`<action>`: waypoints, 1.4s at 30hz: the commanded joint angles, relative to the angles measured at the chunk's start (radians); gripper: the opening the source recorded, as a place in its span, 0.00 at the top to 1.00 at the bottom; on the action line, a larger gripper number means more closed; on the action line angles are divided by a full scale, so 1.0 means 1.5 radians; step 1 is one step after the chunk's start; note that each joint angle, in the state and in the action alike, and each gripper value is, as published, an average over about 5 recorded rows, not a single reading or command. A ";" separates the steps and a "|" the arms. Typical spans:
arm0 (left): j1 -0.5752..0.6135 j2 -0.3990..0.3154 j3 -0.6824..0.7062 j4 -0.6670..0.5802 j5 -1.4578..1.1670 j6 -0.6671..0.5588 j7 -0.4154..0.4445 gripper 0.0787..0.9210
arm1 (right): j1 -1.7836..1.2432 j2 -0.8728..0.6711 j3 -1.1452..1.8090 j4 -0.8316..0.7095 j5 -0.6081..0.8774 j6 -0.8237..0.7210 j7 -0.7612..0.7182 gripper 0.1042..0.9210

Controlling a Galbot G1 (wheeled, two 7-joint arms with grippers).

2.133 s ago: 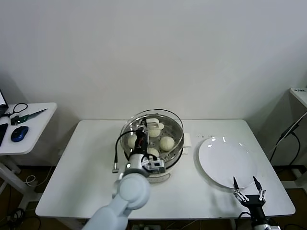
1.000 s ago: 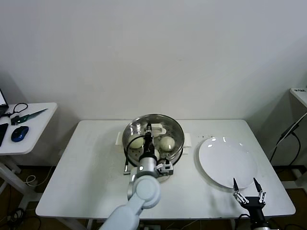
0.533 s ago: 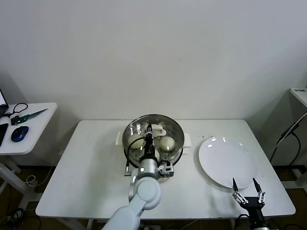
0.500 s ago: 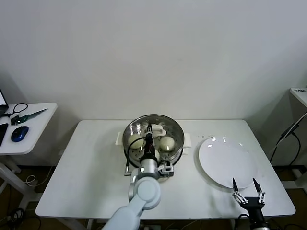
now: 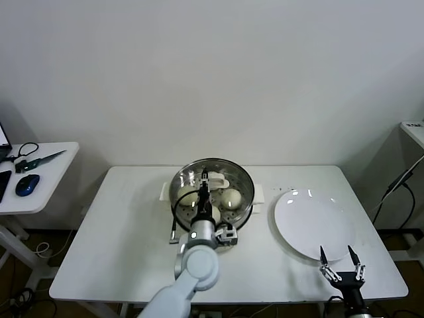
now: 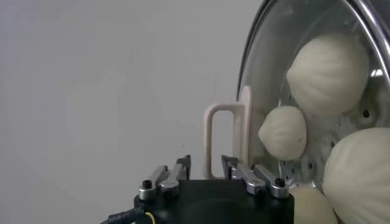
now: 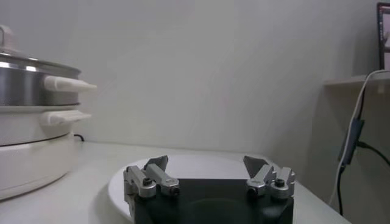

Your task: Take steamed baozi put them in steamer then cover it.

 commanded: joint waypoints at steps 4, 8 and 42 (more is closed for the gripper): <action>0.007 0.007 0.003 -0.049 -0.038 0.003 0.008 0.48 | 0.003 0.003 -0.007 0.006 -0.006 -0.027 -0.002 0.12; 0.023 0.023 0.015 -0.113 -0.065 0.009 0.016 0.33 | 0.002 0.004 -0.015 0.016 -0.004 -0.059 0.038 0.12; 0.436 0.087 -0.517 -0.073 -1.192 -0.599 -0.217 0.12 | 0.047 -0.017 -0.058 0.017 0.085 -0.032 0.017 0.12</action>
